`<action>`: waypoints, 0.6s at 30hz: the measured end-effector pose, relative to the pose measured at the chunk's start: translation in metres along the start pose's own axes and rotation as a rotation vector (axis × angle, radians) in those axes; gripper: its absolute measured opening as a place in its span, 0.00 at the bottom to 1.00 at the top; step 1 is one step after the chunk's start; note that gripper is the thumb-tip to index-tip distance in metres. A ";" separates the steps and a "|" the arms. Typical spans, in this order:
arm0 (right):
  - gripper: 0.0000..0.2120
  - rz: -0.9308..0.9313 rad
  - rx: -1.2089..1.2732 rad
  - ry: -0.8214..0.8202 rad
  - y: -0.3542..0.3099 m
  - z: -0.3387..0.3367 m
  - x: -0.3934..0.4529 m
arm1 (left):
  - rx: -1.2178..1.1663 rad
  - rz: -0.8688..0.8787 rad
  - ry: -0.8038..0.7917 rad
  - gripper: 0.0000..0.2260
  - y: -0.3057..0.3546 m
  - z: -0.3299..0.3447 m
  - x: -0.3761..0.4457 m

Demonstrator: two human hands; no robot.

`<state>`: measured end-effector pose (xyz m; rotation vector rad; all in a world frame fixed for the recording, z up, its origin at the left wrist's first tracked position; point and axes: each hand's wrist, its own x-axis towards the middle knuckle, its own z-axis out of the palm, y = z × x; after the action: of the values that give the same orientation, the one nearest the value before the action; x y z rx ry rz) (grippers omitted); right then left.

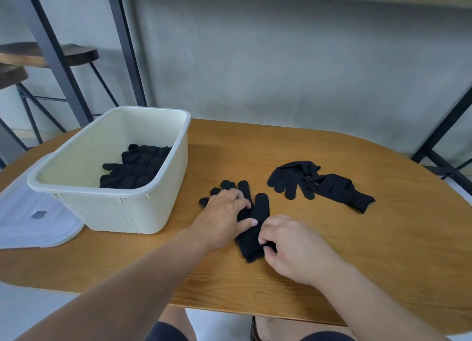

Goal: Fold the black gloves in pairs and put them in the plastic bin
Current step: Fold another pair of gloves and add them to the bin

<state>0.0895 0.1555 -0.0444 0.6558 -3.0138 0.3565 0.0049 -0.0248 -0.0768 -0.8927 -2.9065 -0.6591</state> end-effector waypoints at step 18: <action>0.10 0.026 -0.011 -0.006 -0.003 -0.004 -0.004 | -0.027 0.087 0.000 0.18 0.023 -0.004 -0.065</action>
<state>0.0941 0.1555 -0.0403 0.6185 -3.0303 0.3397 0.0709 -0.0437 -0.0742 -1.0154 -2.8463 -0.6927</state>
